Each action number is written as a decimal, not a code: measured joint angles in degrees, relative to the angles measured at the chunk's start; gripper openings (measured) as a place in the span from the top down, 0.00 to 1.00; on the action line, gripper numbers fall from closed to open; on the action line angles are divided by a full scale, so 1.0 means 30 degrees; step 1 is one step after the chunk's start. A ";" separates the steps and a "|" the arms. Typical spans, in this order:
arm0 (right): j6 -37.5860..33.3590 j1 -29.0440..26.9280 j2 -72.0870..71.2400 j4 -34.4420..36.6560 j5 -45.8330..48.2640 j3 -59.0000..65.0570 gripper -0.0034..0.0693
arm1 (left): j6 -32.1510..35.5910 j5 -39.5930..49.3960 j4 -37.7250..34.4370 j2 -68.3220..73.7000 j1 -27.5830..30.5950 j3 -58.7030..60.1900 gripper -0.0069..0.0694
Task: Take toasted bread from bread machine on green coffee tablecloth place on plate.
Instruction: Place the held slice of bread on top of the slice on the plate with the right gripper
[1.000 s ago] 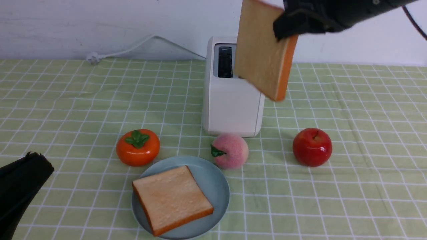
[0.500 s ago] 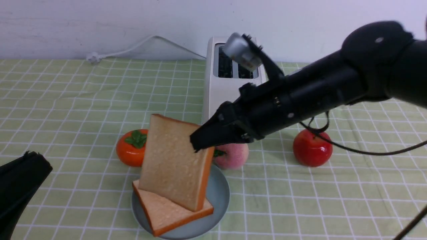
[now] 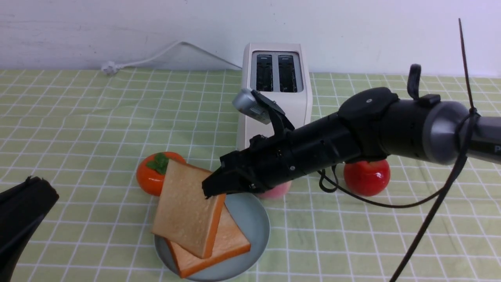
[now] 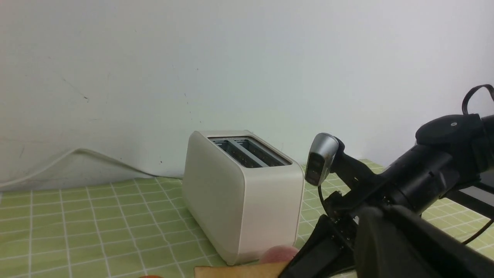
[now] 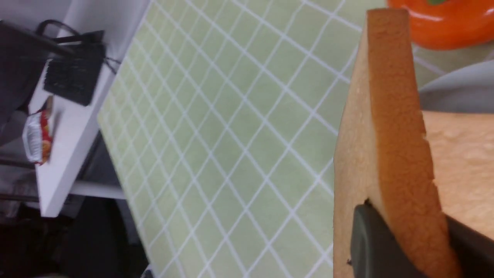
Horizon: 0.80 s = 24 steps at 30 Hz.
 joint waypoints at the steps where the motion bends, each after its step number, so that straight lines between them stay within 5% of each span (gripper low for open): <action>1: 0.0209 0.0000 0.0000 -0.0254 -0.0136 0.0000 0.72 | 0.0000 0.0000 0.0000 0.0000 0.0000 0.0000 0.89; 6: 0.1124 0.0000 0.0000 -0.2196 -0.0530 0.0000 0.43 | 0.0000 0.0000 0.0000 0.0000 0.0000 0.0000 0.88; 11: 0.2983 0.0000 -0.0676 -0.4903 -0.0514 -0.0098 0.28 | 0.0000 0.0000 0.0000 0.0000 0.0000 0.0000 0.88; 18: 0.7112 0.0000 -0.3706 -1.1472 0.0394 -0.1050 0.36 | 0.0000 0.0000 0.0000 0.0000 0.0000 0.0000 0.88; 24: 1.1344 0.0000 -0.8470 -1.7740 0.4103 -0.1323 0.63 | 0.0000 -0.0473 0.0000 0.0000 0.0000 0.0000 0.88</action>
